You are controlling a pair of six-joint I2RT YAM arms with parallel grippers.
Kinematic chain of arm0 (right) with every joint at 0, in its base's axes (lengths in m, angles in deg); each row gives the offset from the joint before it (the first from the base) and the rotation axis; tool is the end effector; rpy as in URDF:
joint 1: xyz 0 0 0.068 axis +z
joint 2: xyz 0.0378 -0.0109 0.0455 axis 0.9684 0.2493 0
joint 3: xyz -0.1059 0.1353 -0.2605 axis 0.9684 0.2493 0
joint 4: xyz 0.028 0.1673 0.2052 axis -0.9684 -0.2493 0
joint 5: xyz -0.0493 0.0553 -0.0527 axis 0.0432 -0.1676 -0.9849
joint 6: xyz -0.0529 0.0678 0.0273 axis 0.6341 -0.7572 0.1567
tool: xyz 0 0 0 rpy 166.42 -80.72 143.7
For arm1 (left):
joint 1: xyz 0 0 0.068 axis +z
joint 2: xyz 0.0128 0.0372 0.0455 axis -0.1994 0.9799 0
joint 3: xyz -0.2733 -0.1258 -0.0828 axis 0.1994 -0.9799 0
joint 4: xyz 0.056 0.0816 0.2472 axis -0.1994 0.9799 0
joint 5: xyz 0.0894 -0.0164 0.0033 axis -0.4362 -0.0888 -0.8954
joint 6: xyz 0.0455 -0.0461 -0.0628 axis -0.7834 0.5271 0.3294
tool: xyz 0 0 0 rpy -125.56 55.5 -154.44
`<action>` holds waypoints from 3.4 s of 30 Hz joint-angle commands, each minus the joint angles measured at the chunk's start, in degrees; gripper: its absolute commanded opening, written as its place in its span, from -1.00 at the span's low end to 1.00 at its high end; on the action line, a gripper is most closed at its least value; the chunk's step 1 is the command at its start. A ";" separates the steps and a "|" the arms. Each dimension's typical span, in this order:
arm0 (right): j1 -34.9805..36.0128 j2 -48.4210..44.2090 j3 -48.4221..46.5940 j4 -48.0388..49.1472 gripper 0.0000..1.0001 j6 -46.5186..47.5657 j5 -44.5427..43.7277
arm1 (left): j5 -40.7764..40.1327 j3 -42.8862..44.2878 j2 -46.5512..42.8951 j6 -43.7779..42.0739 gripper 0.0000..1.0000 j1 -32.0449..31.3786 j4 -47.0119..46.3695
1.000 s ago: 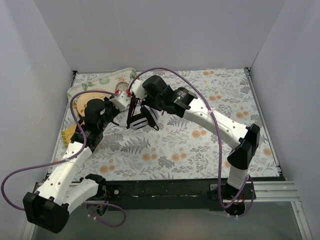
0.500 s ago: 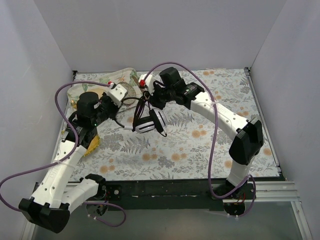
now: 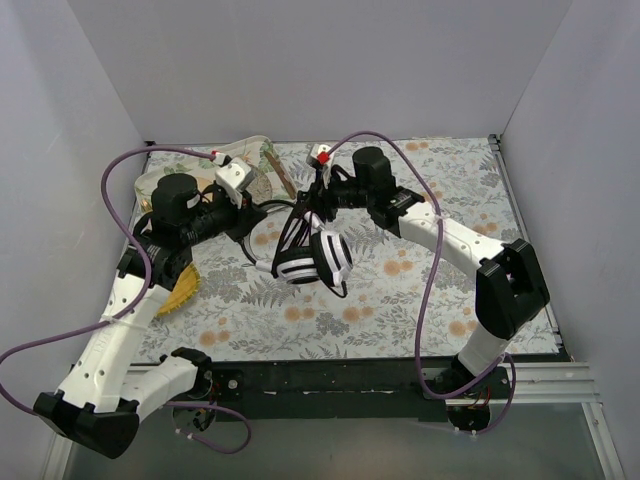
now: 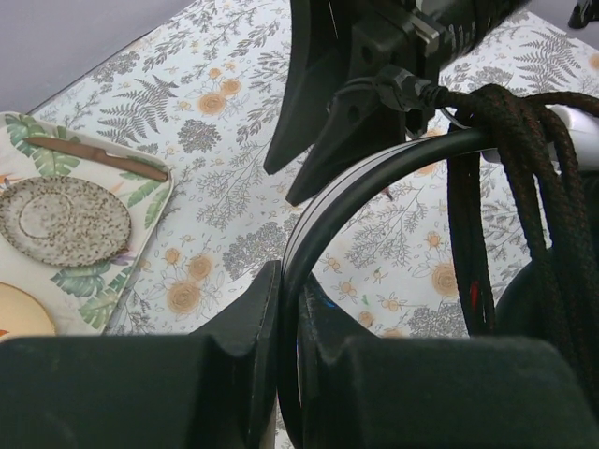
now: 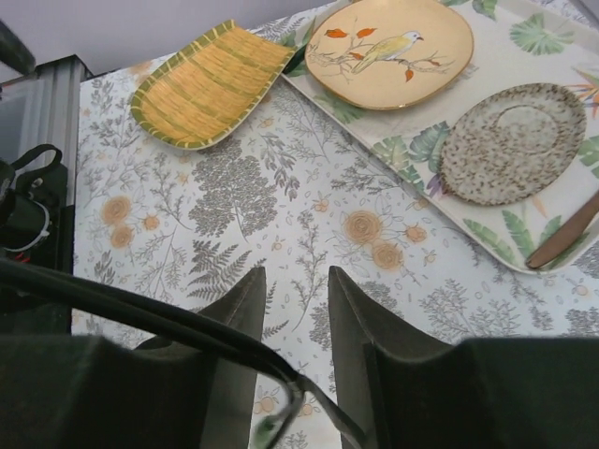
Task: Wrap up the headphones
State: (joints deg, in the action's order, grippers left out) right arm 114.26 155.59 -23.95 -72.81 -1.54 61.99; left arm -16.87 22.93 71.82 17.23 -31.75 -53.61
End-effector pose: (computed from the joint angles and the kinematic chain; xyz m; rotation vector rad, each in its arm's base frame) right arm 0.3181 0.3166 0.3606 -1.1163 1.5214 0.9930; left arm 0.1939 -0.1084 0.4206 0.1724 2.0348 -0.9743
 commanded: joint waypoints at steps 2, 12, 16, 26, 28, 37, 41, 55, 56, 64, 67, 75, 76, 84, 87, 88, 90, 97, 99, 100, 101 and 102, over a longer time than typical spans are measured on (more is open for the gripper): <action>-0.46 -2.95 5.81 14.79 -0.16 -9.14 4.40 | -1.40 3.16 -1.63 7.91 -1.00 0.04 -4.44; -0.73 -1.98 13.63 25.51 -0.16 -19.42 3.88 | -14.31 2.98 -2.24 15.73 -1.00 0.03 -7.61; -0.73 -1.81 17.49 32.36 -0.43 -27.76 0.37 | -19.08 0.19 -2.15 18.80 -1.00 0.12 -9.10; 2.25 4.34 26.20 45.81 -0.97 -54.58 -10.62 | -29.36 -7.38 1.97 40.23 -1.00 4.25 -10.69; 3.13 4.70 28.04 46.78 -0.97 -57.74 -14.83 | -31.20 -9.23 3.11 43.50 -1.00 5.13 -11.13; 5.34 11.63 29.63 45.82 -0.97 -69.94 -20.73 | -37.80 -12.40 15.23 48.70 -1.00 5.22 -19.37; 4.37 17.60 28.76 51.35 -0.94 -74.61 -19.07 | -40.17 -10.99 23.76 46.85 -1.00 4.34 -23.69; 1.29 21.13 36.92 61.81 -0.42 -85.08 -20.56 | -47.64 -5.11 41.61 39.21 -1.00 -0.31 -32.04; 1.21 21.13 37.54 62.95 -0.41 -85.52 -20.56 | -48.43 -5.02 42.49 38.51 -1.00 -0.40 -32.66; 1.20 17.89 42.01 63.66 -0.39 -81.93 -19.59 | -50.72 -5.80 47.24 25.60 -1.00 -2.43 -39.33; 1.20 13.94 42.81 60.51 -0.39 -77.89 -20.47 | -49.68 -7.12 47.94 23.48 -1.00 -2.51 -40.04; 1.20 1.46 45.54 51.02 -0.38 -68.13 -25.65 | -33.76 -6.34 51.63 17.14 -1.00 -2.60 -37.59; 1.20 -0.56 45.80 49.61 -0.38 -66.29 -25.92 | -33.24 -5.46 52.33 16.80 -1.00 -2.51 -35.76; 1.12 -10.67 45.63 37.66 -0.37 -55.92 -31.19 | -31.64 -3.17 54.28 15.21 -0.67 -2.43 -32.57; 0.77 -13.84 45.01 33.70 -0.35 -51.70 -33.65 | -32.70 -3.96 52.17 15.21 -0.37 -2.43 -32.93; 0.42 -15.24 44.75 33.08 -0.35 -50.47 -34.18 | -33.31 -3.96 51.73 14.78 -0.29 -2.43 -34.84; -0.02 -16.56 43.79 29.85 -0.35 -46.79 -35.67 | -35.50 -3.52 50.85 14.16 -0.02 -2.43 -34.77; -2.39 -23.32 41.59 22.72 -0.26 -37.99 -39.19 | -43.07 -1.94 45.06 11.00 0.69 -2.43 -33.54; -3.45 -24.91 41.06 20.96 -0.22 -36.14 -40.51 | -43.86 -0.98 43.30 9.94 0.96 -2.43 -30.04; -4.93 -26.31 40.71 18.69 -0.16 -33.87 -40.94 | -44.56 -0.62 42.33 9.76 0.96 -2.43 -29.24; -5.90 -26.85 40.36 17.53 -0.14 -32.54 -41.30 | -44.66 -0.45 39.88 9.41 0.96 -2.43 -28.28; -7.83 -27.29 39.40 16.48 -0.03 -31.05 -41.21 | -44.48 -0.44 38.47 8.19 0.96 -2.34 -26.61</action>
State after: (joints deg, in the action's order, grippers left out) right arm 110.67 131.68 19.57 -51.50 -40.82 24.20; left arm -57.92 19.65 118.96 28.84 -34.14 -84.47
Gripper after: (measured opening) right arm 0.422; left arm 0.979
